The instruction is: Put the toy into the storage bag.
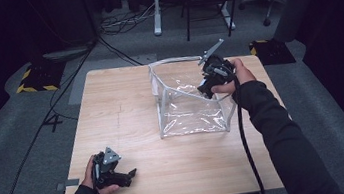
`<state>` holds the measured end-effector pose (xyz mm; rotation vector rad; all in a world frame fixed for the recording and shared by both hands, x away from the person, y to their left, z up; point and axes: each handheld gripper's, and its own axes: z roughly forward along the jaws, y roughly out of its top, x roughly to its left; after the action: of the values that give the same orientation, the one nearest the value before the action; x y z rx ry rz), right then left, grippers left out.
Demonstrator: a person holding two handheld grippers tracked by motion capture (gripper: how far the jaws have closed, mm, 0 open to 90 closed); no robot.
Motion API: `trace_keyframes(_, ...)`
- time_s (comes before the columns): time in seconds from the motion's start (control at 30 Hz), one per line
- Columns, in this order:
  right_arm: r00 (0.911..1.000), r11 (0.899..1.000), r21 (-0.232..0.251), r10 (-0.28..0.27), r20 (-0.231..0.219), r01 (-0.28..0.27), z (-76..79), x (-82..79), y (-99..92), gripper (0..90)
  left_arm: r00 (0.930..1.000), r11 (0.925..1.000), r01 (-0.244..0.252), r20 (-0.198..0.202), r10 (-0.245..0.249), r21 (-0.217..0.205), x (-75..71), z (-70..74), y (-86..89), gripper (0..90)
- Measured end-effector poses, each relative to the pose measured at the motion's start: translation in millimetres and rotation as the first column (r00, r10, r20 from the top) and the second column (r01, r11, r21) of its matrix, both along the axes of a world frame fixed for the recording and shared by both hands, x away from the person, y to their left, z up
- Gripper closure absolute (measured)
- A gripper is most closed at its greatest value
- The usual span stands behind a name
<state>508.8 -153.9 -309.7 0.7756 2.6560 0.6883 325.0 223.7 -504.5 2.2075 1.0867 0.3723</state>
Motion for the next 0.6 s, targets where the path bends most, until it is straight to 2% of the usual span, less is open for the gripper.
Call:
trace_keyframes(0.33, 0.9997, 1.0, -0.004, -0.002, -0.023, 0.002, -4.5, -4.7, -13.1, 48.4, 1.0, 1.0, 0.003, 0.0, -0.003, 0.005, 0.2, 0.5, 0.4, 0.7)
trace_keyframes(0.4, 0.9994, 1.0, 0.011, 0.0, -0.036, 0.001, -4.7, -6.4, -15.1, 48.4, 1.0, 1.0, 0.004, -0.001, -0.004, 0.005, 0.2, 0.5, 0.4, 0.7)
trace_keyframes(0.6, 0.9982, 1.0, -0.009, -0.008, -0.06, 0.007, -4.8, -10.4, -19.2, 48.3, 1.0, 1.0, 0.003, 0.0, -0.003, 0.005, 0.2, 0.5, 0.4, 0.6)
